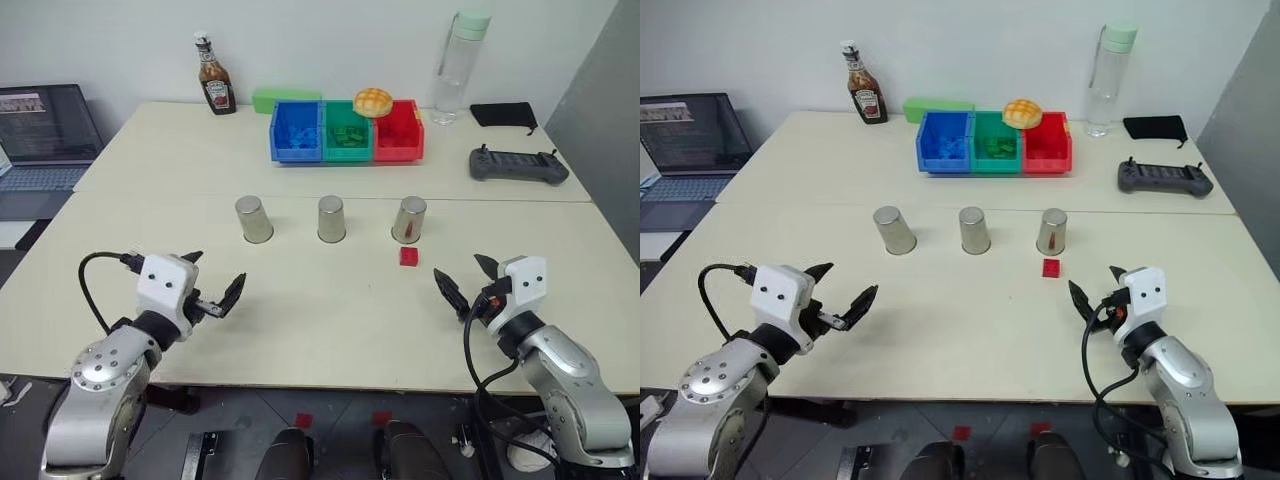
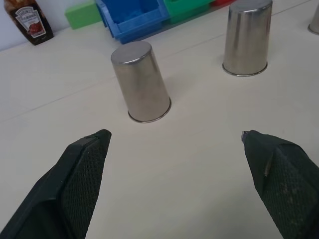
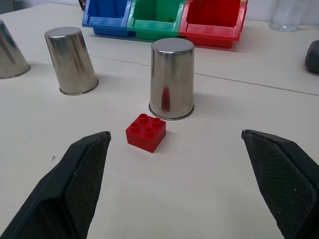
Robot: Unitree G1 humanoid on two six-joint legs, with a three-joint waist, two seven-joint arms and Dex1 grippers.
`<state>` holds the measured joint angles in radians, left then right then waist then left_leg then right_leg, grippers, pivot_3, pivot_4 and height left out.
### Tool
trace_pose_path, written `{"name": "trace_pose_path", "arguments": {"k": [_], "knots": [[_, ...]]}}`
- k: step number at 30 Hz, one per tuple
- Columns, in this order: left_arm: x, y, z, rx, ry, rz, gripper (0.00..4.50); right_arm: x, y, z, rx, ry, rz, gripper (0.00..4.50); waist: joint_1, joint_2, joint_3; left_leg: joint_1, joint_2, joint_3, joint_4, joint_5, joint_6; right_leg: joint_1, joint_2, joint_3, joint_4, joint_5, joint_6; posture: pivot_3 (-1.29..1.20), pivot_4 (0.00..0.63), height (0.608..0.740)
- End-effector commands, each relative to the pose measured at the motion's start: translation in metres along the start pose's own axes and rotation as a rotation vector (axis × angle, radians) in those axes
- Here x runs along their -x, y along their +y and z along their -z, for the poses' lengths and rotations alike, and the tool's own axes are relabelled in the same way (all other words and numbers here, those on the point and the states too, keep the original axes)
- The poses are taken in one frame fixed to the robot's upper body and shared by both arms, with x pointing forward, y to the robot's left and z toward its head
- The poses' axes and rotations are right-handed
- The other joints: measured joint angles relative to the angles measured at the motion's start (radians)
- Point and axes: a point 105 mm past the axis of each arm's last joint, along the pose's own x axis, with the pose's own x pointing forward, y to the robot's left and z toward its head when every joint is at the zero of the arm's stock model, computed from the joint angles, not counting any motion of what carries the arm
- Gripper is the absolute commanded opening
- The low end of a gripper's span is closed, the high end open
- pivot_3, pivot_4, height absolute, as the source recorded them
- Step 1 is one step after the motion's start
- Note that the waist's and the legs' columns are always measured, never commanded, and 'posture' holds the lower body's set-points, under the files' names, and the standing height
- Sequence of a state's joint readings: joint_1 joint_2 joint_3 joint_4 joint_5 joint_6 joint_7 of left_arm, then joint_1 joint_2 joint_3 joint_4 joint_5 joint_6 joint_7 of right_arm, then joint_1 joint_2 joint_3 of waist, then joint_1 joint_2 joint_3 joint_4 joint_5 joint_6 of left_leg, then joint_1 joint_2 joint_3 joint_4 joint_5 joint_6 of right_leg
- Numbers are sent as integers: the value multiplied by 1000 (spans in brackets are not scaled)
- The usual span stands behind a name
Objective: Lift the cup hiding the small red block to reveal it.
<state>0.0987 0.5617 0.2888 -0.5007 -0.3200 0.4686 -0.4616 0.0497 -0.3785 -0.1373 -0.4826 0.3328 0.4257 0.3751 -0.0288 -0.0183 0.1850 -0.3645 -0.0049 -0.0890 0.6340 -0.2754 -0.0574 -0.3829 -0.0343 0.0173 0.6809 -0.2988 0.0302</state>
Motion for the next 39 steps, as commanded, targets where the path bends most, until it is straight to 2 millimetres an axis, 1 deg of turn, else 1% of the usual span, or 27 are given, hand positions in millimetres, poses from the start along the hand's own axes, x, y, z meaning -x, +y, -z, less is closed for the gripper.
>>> {"name": "trace_pose_path", "arguments": {"k": [1,6,9,12,14,19,25,27,30,32,35,39], "knots": [[5,0,-15,-27,-57,12,4500,4,5,-15,28,-45,-35,4485,0,0,0,0,0,0,0,0,0,0,0,0,0,0,0,0,150,740],[6,-3,-12,-52,-19,26,4500,6,2,-17,31,-42,-41,4485,0,0,0,0,0,0,0,0,0,0,-1,0,0,0,0,0,150,740],[5,-3,-14,-47,-23,29,4500,5,3,-18,22,-44,-55,4485,0,0,0,0,0,0,0,0,0,0,-1,0,0,0,0,0,150,740],[3,-3,-17,-55,-33,36,4500,5,9,-19,17,-42,-89,4485,0,0,0,0,0,-1,0,0,0,0,0,0,0,0,0,0,150,740],[2,-9,-24,-52,-65,84,4500,7,13,-19,21,-42,-110,4485,0,0,0,0,0,-1,0,0,0,0,0,0,0,0,0,0,150,740],[0,-10,-29,-51,-84,107,4500,7,13,-19,21,-40,-109,4485,0,0,0,0,0,0,0,0,0,0,0,0,0,0,0,0,150,740],[0,-9,-27,-55,-70,109,4500,8,10,-17,19,-32,-106,4485,0,0,0,0,0,0,0,0,0,0,0,0,0,0,0,0,150,740],[2,-15,-25,-62,-58,154,4500,9,10,-17,22,-26,-107,4485,0,0,0,0,0,-1,0,0,0,0,0,0,0,0,0,0,150,740],[7,-27,-28,-38,-66,258,4500,11,8,-16,26,-17,-109,4485,0,0,0,0,0,0,0,0,0,0,0,0,0,0,0,0,150,740],[9,-30,-29,-37,-65,303,4500,12,7,-16,25,-10,-112,4485,0,0,0,0,0,0,0,0,0,0,-1,0,0,0,0,0,150,740],[10,-31,-31,-50,-68,336,4500,16,8,-15,16,-3,-120,4485,0,0,0,0,0,-1,0,0,0,1,-1,0,0,0,0,0,150,740],[10,-28,-32,-46,-77,329,4500,25,13,-15,32,4,-139,4485,0,0,0,0,0,-1,0,0,0,1,-1,0,0,0,0,0,150,740]]}}
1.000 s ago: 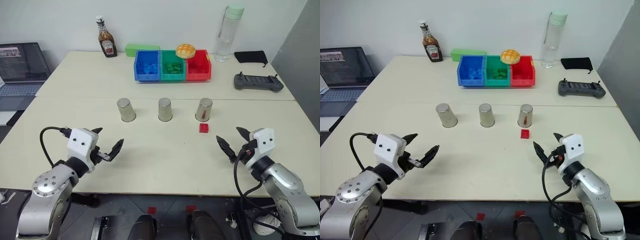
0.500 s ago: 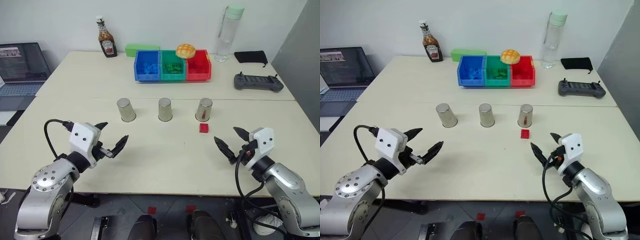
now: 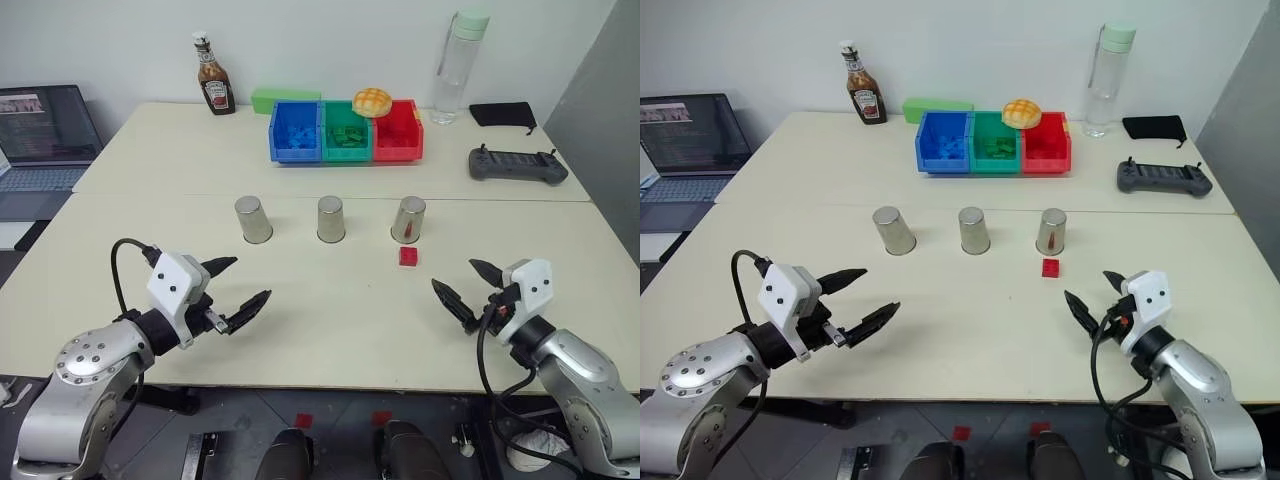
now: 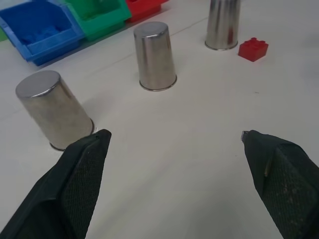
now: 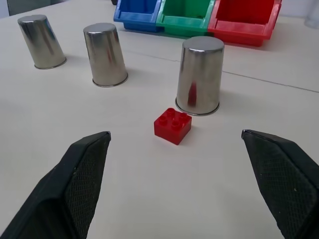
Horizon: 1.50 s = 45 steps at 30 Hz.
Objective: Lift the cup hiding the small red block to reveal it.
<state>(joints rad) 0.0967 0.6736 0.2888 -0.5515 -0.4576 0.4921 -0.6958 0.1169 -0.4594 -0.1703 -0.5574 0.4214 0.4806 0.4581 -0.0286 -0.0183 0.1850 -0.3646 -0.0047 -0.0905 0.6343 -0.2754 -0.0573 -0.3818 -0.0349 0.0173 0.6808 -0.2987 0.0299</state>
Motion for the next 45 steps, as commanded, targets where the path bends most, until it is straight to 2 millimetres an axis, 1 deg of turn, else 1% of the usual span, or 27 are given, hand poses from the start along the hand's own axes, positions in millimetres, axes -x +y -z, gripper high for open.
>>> {"name": "trace_pose_path", "arguments": {"k": [1,8,18,29,45], "knots": [[2,2,-11,-35,-41,2,4500,9,7,-13,44,-38,-31,4485,0,0,0,0,0,0,0,0,0,0,0,0,0,0,0,0,150,740],[7,3,-9,-27,-47,-11,4500,8,10,-13,90,-41,-37,4485,-2,0,0,1,0,1,1,0,0,1,0,0,0,0,0,0,150,740],[9,3,-7,-26,-46,-28,4500,6,12,-11,87,-39,-55,4485,-1,0,0,0,0,-1,1,0,0,2,0,0,0,0,0,0,150,740],[9,5,-6,-28,-47,-33,4500,1,15,-14,80,-45,-63,4485,-1,0,0,0,0,-3,1,0,0,2,0,0,0,0,0,0,150,740],[9,6,-3,-30,-42,-25,4500,0,18,-12,67,-48,-66,4485,-1,0,0,0,0,-3,2,0,0,2,0,0,0,0,0,0,150,740]]}}
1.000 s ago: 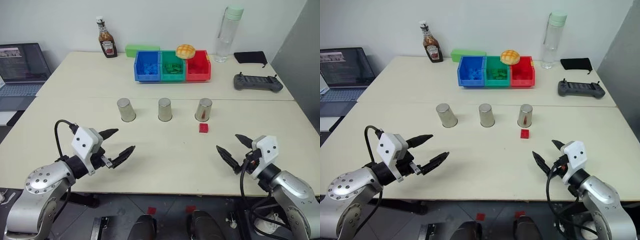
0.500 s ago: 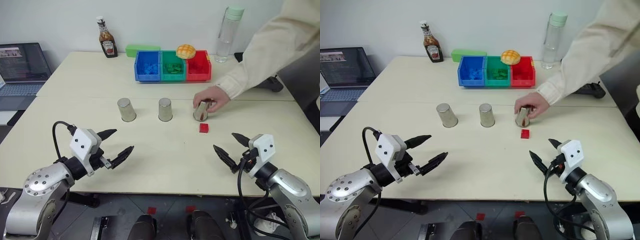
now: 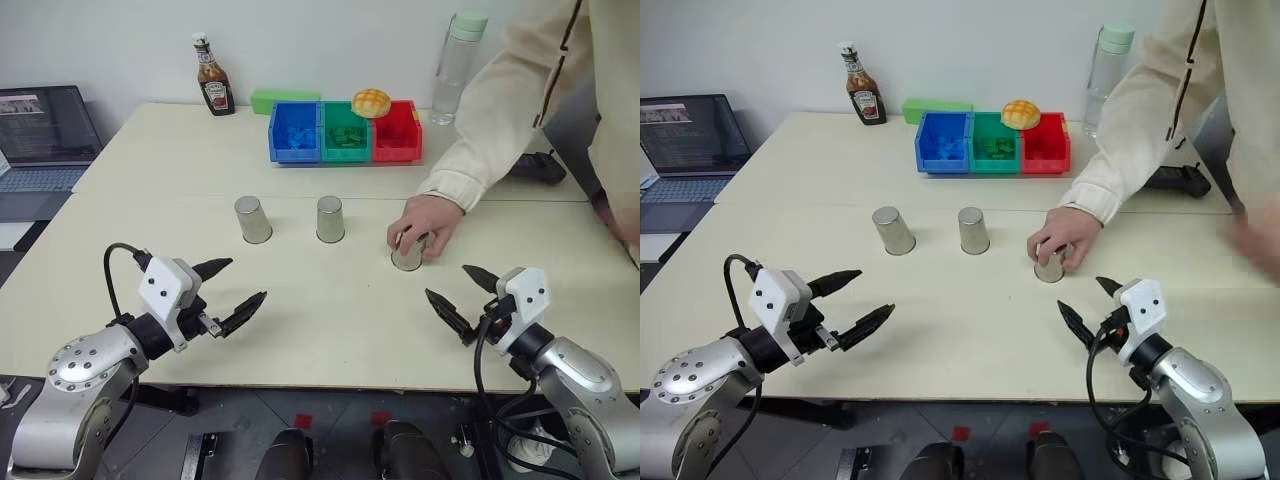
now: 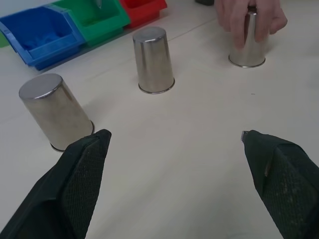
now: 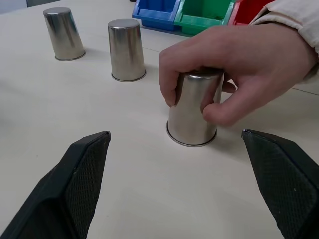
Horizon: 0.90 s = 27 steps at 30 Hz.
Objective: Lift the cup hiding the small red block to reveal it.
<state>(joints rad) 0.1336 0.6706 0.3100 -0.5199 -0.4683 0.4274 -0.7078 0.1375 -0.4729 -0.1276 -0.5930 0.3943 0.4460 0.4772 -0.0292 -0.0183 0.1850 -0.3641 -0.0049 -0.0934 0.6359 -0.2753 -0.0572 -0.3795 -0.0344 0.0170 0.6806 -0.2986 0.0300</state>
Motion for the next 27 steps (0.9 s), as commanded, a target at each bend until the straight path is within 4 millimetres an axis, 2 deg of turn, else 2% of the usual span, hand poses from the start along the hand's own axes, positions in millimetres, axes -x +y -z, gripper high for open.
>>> {"name": "trace_pose_path", "arguments": {"k": [1,27], "knots": [[3,2,-8,-36,-27,-8,4500,-1,3,-9,20,-35,-8,4485,0,0,0,0,0,0,0,0,0,0,0,0,0,0,0,0,150,740],[1,2,-9,-38,-28,3,4500,-5,6,-9,13,-36,-11,4485,0,0,0,0,0,0,0,0,0,0,0,0,0,0,0,0,150,740]]}}
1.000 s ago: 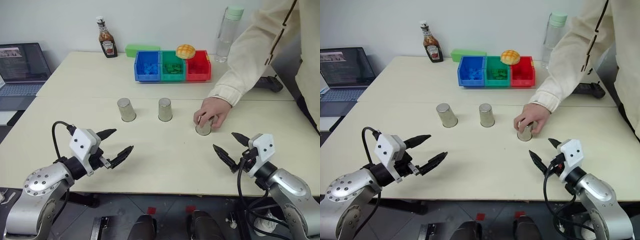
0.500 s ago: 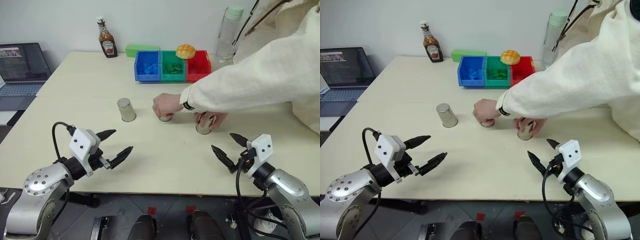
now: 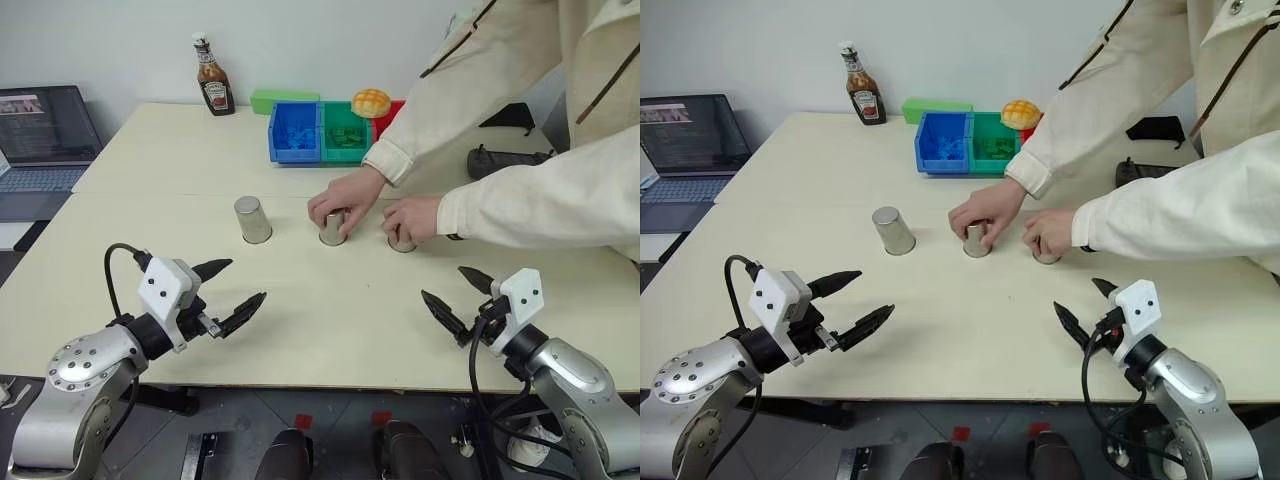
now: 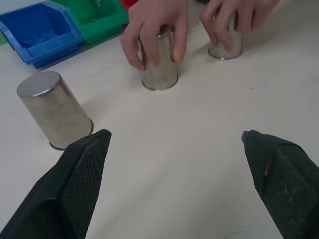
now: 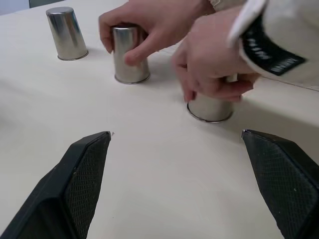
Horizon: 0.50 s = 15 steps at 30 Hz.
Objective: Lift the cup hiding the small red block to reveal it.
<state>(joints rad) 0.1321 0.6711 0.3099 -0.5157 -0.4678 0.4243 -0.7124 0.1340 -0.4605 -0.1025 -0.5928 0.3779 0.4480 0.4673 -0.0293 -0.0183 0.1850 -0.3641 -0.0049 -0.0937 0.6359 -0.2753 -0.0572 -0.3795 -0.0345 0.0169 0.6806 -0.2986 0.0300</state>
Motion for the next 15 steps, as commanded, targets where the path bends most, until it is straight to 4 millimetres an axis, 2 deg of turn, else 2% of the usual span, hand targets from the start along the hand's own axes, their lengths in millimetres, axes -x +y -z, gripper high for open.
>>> {"name": "trace_pose_path", "arguments": {"k": [1,15], "knots": [[1,2,-9,-38,-27,0,4500,-2,2,-12,17,-41,-5,4485,0,0,0,0,0,0,0,0,0,0,0,0,0,0,0,0,150,740],[3,6,-10,-32,-29,-21,4500,-4,-3,-15,5,-64,-8,4485,0,0,0,0,0,0,0,0,0,0,0,0,0,0,0,0,150,740]]}}
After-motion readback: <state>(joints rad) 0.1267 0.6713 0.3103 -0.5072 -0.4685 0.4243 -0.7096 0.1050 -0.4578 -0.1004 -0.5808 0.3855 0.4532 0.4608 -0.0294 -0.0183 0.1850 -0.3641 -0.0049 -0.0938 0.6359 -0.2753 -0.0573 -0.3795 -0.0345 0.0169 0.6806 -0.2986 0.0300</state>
